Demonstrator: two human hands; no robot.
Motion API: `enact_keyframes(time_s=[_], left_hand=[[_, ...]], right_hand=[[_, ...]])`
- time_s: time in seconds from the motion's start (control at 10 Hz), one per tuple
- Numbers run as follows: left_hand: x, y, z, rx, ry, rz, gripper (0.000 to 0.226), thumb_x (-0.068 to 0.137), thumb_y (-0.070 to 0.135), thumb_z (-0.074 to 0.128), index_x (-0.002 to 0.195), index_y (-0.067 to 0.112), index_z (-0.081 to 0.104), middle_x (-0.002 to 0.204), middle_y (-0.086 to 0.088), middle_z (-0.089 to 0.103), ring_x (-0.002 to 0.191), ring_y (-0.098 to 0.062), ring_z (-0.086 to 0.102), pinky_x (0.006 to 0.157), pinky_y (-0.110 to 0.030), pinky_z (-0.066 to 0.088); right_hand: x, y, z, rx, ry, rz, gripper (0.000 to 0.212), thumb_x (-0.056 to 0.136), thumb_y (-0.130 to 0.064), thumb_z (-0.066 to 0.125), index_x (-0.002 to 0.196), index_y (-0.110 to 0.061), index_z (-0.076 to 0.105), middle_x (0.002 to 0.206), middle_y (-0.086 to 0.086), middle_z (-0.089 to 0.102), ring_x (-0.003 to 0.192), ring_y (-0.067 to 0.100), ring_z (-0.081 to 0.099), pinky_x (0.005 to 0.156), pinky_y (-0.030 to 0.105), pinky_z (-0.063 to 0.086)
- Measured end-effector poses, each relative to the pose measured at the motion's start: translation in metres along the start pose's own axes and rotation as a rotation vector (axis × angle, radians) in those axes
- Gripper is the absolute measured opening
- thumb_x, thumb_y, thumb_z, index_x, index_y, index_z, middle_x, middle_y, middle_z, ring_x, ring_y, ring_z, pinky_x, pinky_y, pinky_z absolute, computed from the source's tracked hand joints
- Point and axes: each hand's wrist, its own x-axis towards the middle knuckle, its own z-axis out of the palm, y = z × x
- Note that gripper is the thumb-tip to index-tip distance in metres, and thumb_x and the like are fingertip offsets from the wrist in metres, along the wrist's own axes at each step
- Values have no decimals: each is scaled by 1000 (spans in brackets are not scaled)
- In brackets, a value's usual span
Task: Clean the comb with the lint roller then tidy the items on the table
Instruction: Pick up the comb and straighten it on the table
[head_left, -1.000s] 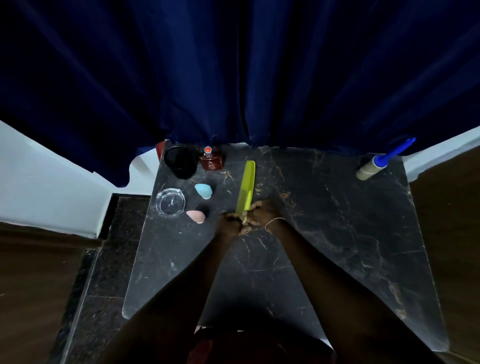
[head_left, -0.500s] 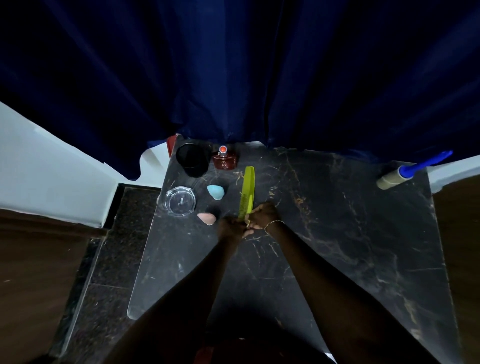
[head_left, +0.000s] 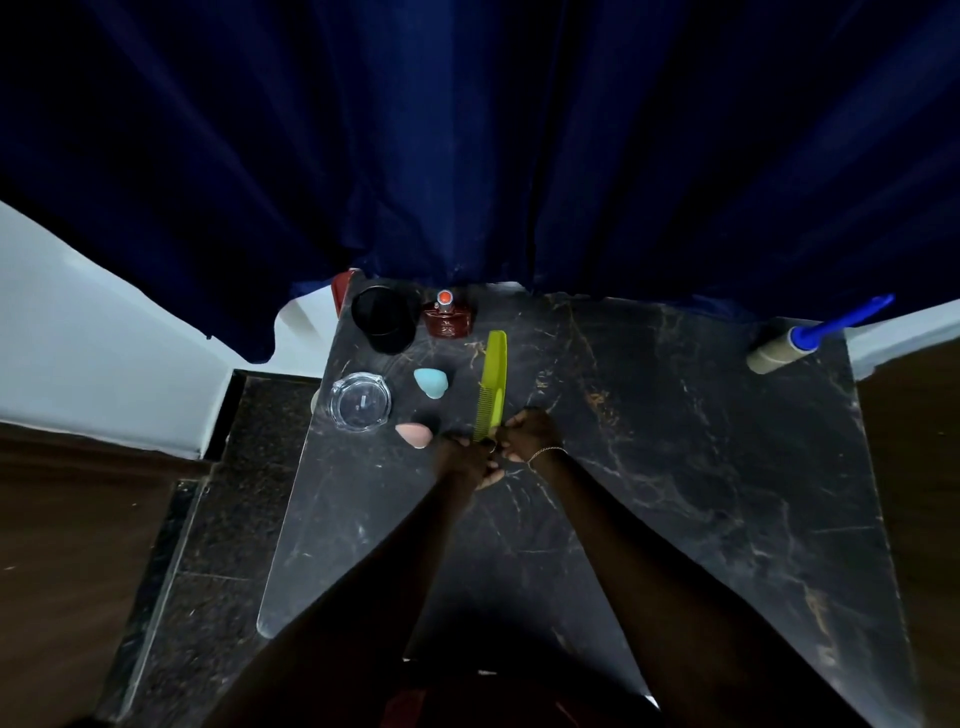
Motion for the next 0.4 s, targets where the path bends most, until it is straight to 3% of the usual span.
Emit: enact_keyframes(time_s=[0.1, 0.2, 0.3, 0.4], left_hand=[[-12, 0, -3, 67, 6, 21, 24, 92, 6, 69, 87, 14, 47, 71, -9, 58, 54, -17, 53, 50, -35, 57], [-20, -4, -12, 166, -17, 96, 15, 92, 13, 69, 89, 11, 54, 70, -13, 57, 52, -19, 54, 50, -34, 57], [-26, -13, -22, 336, -80, 228, 12, 92, 25, 64, 93, 14, 61, 67, -16, 58, 50, -27, 57, 53, -37, 54], [-43, -16, -30, 533, -50, 502, 31, 81, 52, 57, 80, 22, 56, 79, -21, 68, 74, -40, 69, 69, -47, 57]], right_hand=[[1, 14, 0, 38, 55, -26, 26, 71, -13, 83, 64, -12, 59, 75, 24, 71, 70, 36, 72, 70, 55, 60], [-31, 9, -7, 86, 124, -91, 25, 78, -11, 78, 71, -10, 54, 63, 10, 62, 56, 26, 62, 70, 50, 58], [-57, 16, -11, 3, 247, -223, 20, 79, -22, 76, 76, -12, 59, 69, -1, 62, 70, 23, 63, 74, 36, 52], [-97, 15, -20, 71, 303, -352, 18, 84, -19, 73, 79, -13, 57, 74, -4, 62, 72, 14, 59, 71, 25, 45]])
